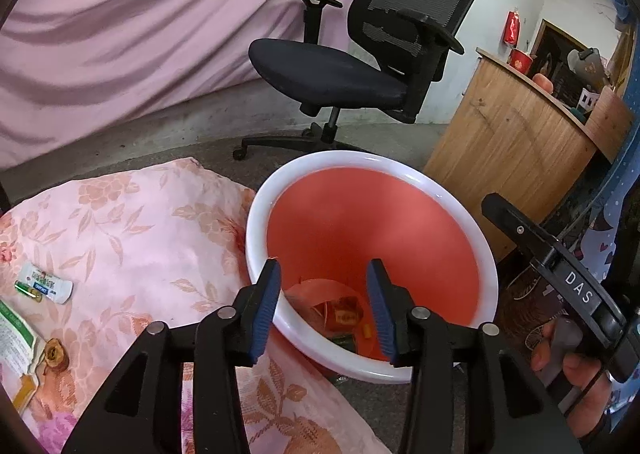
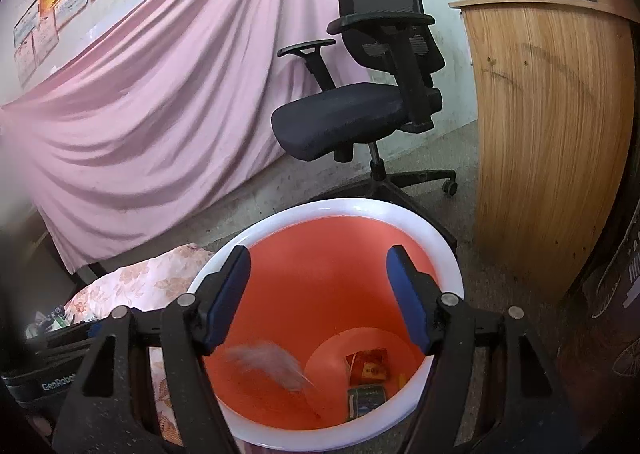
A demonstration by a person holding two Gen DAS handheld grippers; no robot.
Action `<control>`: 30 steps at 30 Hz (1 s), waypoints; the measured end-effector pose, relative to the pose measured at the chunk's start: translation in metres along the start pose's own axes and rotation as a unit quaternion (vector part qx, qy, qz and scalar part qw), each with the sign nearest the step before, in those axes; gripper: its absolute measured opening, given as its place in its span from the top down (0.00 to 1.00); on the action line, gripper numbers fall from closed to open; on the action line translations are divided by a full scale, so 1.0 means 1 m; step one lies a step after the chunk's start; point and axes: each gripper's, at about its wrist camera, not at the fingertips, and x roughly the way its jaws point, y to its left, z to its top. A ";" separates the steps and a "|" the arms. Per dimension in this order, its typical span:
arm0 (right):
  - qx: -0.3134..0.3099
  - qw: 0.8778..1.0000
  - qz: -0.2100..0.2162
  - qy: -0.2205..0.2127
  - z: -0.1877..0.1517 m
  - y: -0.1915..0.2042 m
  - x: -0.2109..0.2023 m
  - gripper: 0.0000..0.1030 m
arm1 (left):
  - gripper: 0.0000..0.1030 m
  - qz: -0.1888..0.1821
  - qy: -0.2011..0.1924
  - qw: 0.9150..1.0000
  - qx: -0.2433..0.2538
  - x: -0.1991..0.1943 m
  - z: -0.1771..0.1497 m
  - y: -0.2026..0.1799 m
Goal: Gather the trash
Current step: 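Carry the cloth and packet over the orange bucket and open both tools, then move both open tools back over the bed toward the remaining trash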
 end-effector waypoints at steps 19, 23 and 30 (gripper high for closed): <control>-0.010 0.997 0.012 -0.074 0.012 0.019 -0.029 0.00 | 0.14 0.031 -0.133 0.989 -0.056 -0.086 -0.009 0.042; -0.031 0.991 0.038 -0.123 0.011 0.037 -0.047 0.00 | 0.03 0.050 -0.193 0.978 -0.066 -0.114 -0.018 0.055; -0.077 0.976 0.070 -0.190 0.006 0.069 -0.074 0.00 | 0.02 0.099 -0.257 0.959 -0.073 -0.153 -0.032 0.072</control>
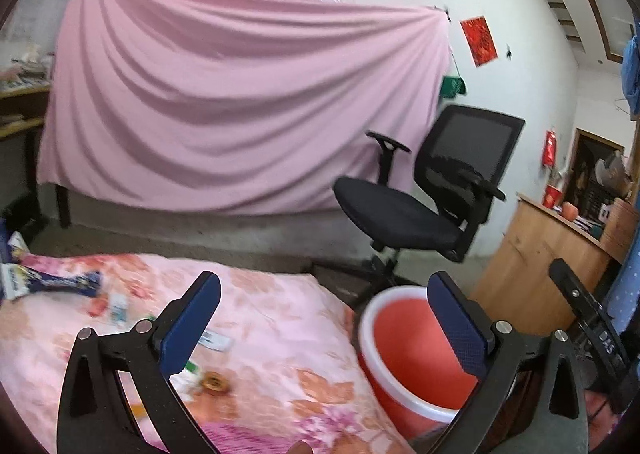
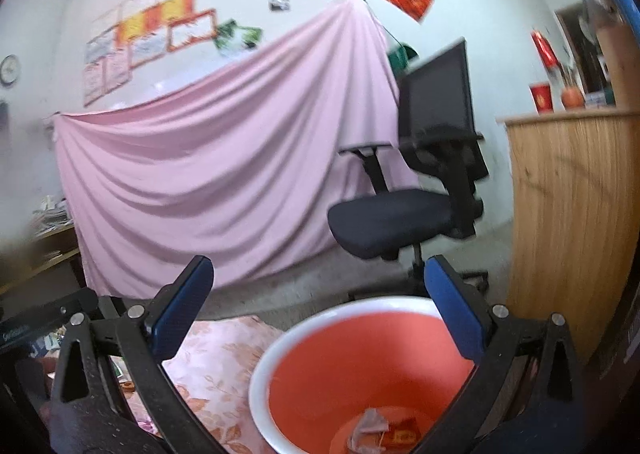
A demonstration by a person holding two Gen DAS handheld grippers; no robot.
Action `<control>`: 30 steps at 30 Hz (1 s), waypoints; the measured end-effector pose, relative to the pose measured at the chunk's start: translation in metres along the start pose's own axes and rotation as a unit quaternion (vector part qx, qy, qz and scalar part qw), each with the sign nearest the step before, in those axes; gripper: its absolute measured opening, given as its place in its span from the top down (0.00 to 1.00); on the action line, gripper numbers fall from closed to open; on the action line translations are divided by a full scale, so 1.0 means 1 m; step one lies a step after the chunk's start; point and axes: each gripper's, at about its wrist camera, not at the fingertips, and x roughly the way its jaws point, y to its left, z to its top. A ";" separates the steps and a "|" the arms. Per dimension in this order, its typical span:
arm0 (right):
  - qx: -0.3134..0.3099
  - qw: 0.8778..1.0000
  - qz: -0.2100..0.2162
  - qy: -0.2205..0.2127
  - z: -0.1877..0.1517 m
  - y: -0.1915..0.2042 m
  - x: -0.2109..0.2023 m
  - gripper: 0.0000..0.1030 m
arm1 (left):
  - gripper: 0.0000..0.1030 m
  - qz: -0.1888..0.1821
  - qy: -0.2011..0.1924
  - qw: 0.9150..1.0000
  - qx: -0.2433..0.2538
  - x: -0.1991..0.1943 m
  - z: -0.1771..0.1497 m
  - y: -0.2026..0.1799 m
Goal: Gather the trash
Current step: 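Move both open tools back over the bed toward the remaining trash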
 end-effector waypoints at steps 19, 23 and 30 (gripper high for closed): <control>-0.031 0.991 0.086 -0.099 0.016 0.089 -0.052 0.00 | 0.01 0.101 -0.113 0.988 0.039 -0.104 -0.015 0.057; -0.056 0.987 0.108 -0.100 0.008 0.114 -0.054 0.00 | 0.01 0.121 -0.121 0.984 0.042 -0.124 -0.022 0.074; -0.101 0.982 0.144 -0.067 -0.010 0.149 -0.040 0.00 | 0.01 0.145 -0.116 0.981 0.049 -0.137 -0.036 0.104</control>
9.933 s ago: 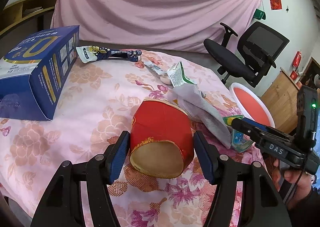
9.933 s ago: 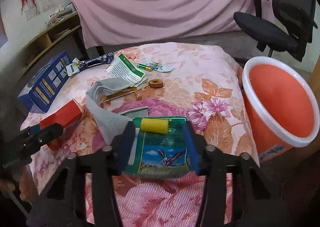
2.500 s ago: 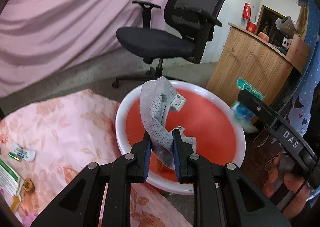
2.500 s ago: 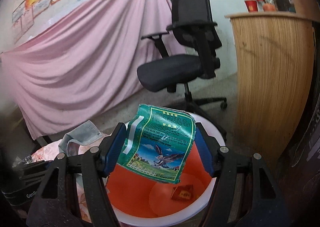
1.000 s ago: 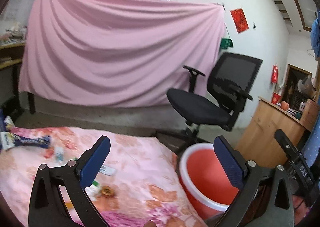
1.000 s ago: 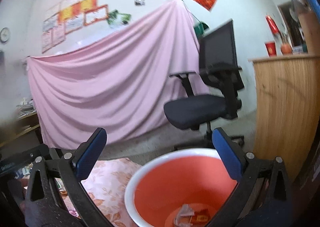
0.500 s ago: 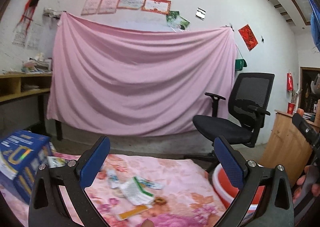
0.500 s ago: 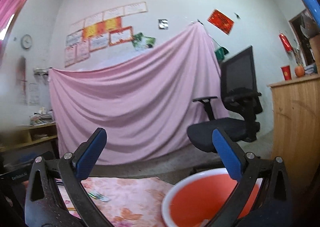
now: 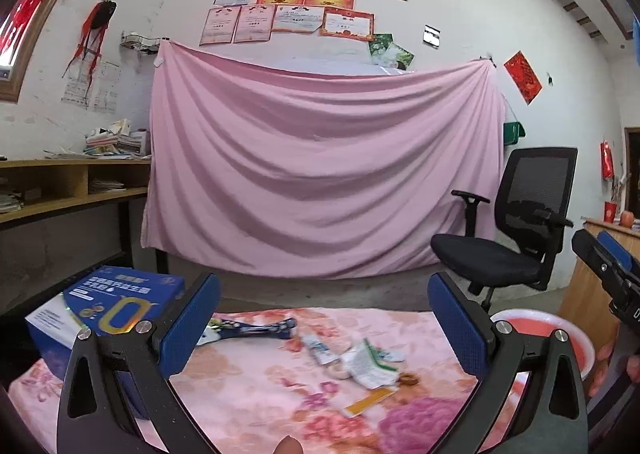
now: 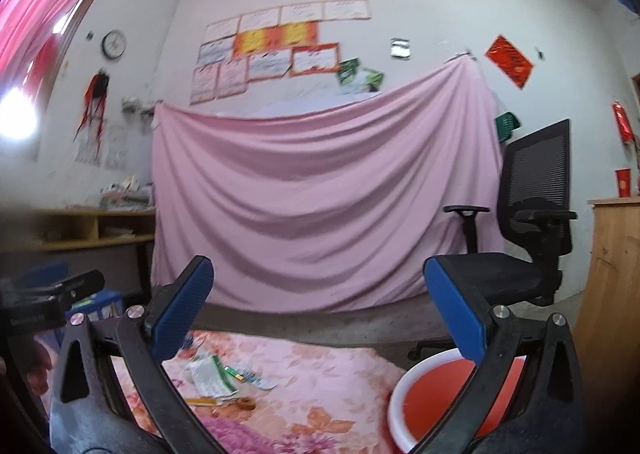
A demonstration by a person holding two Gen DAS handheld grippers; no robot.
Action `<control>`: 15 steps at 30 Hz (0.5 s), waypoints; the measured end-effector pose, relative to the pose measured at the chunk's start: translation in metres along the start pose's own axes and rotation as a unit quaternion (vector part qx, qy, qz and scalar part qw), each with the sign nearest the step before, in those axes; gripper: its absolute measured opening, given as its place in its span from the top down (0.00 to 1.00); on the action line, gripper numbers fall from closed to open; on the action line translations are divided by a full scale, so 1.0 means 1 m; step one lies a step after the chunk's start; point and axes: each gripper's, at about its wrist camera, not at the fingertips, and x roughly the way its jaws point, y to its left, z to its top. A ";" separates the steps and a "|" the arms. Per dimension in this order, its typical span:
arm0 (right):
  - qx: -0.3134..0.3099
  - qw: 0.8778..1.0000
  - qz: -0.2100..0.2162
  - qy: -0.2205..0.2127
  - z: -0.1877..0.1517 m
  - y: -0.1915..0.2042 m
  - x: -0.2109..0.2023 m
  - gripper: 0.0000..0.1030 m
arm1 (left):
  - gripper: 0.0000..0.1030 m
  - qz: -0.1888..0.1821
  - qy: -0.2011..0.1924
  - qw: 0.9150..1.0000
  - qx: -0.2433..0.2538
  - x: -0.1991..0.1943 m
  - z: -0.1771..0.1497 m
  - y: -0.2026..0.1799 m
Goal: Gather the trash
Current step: 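Move both open tools back over the bed toward the remaining trash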
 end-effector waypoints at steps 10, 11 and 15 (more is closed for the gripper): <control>-0.007 0.996 0.024 0.082 -0.026 0.017 0.043 0.00 | 0.02 -0.015 0.055 0.998 0.015 0.026 -0.018 0.017; -0.007 0.995 0.024 0.099 -0.030 0.018 0.049 0.00 | 0.02 -0.021 0.069 0.997 0.012 0.032 -0.019 0.018; 0.002 0.987 0.035 0.156 -0.045 0.017 0.068 0.00 | 0.02 -0.035 0.124 0.992 0.002 0.052 -0.022 0.020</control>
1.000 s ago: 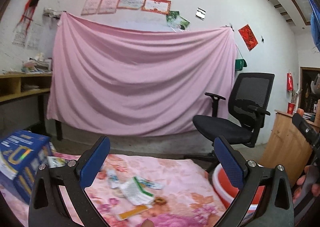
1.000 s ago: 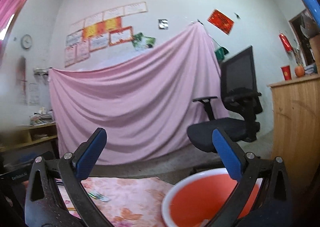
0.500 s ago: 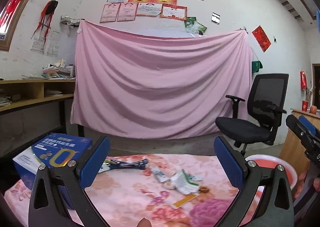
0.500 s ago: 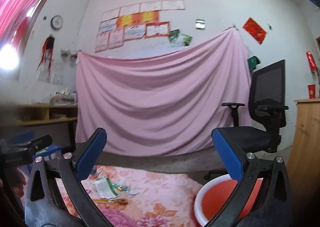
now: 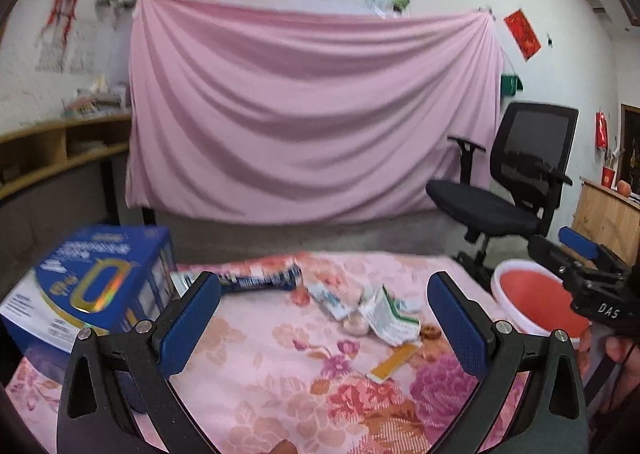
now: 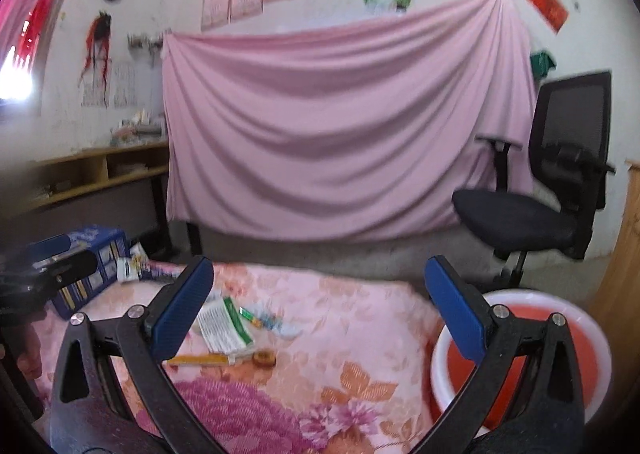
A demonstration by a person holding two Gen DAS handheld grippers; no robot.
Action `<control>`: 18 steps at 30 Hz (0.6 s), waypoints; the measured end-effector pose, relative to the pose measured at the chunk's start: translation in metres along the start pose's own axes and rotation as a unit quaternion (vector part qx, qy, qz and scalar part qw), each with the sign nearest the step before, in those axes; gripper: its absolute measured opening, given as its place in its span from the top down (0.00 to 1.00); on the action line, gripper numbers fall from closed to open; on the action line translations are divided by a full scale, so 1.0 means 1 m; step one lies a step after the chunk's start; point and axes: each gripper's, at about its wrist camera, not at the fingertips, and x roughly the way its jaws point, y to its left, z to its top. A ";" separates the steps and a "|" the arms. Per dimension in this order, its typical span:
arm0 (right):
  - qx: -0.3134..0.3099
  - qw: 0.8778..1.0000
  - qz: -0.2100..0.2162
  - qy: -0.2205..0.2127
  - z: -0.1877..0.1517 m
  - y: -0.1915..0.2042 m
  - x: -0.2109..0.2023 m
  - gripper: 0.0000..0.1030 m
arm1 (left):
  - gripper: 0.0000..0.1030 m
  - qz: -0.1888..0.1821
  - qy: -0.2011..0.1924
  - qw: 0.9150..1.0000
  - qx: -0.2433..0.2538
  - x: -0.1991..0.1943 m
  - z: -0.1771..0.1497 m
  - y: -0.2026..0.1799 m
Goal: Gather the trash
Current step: 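Move both open tools back over the bed toward the remaining trash, then grasp the yellow strip with the left tool while the right tool grasps the brown round cap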
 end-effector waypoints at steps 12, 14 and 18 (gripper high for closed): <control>0.005 0.984 0.047 0.170 -0.029 -0.006 0.059 0.14 | 0.18 -0.046 0.157 0.986 -0.007 0.056 -0.010 -0.002; 0.012 0.980 0.058 0.192 -0.032 -0.007 0.067 0.16 | 0.30 -0.068 0.181 0.981 -0.002 0.063 -0.013 -0.005; 0.022 0.968 0.079 0.235 -0.039 -0.008 0.082 0.23 | 0.47 -0.095 0.213 0.972 0.015 0.071 -0.015 -0.014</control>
